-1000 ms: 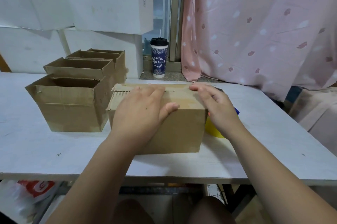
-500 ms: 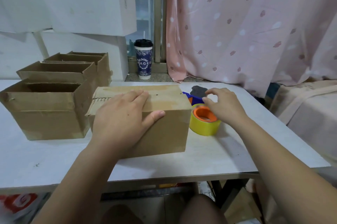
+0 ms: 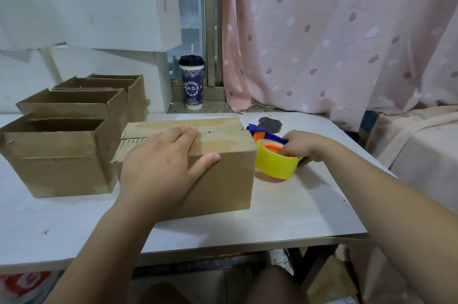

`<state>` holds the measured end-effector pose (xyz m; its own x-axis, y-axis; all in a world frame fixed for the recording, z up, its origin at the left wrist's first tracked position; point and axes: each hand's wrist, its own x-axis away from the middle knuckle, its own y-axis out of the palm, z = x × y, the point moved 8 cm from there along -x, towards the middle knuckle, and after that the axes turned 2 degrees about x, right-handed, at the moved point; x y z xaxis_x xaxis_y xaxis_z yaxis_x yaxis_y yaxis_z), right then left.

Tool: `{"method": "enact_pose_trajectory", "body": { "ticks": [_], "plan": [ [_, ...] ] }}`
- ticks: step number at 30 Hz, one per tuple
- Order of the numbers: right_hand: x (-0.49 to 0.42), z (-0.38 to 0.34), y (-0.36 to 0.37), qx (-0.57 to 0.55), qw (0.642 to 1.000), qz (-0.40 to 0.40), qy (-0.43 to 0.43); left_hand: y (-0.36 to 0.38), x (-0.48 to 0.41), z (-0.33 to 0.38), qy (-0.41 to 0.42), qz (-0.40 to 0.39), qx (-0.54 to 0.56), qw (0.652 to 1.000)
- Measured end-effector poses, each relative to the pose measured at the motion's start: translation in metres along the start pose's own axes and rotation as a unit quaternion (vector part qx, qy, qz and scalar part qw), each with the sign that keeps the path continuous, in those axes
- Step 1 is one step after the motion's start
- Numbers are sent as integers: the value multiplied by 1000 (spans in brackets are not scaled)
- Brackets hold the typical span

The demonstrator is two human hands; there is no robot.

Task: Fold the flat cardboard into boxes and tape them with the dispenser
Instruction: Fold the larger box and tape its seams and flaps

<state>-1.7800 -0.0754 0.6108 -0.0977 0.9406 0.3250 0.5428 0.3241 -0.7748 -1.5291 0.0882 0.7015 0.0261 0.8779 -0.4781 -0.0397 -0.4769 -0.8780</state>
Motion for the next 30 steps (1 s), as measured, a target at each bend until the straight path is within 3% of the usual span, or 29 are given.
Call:
{"method": "enact_pose_trajectory", "body": {
  "ticks": [3,8,14,21,27,30],
  "plan": [
    [6,12,12,-157,984,-77,24,0,0,0,-3,5,3,1000],
    [11,29,23,-356,922,-130,83,0,-1,0,-1,-3,-2,1000],
    [23,3,12,-508,854,-104,41,-1,-1,1,0,1,2,1000],
    [40,-56,-23,-547,833,-21,-75,-1,-2,0,2,10,14,1000],
    [60,-99,-39,-445,879,79,-154,0,-7,1,1,16,30,999],
    [68,-116,-41,-400,887,131,-189,2,-16,-3,-17,9,119,993]
  ]
}}
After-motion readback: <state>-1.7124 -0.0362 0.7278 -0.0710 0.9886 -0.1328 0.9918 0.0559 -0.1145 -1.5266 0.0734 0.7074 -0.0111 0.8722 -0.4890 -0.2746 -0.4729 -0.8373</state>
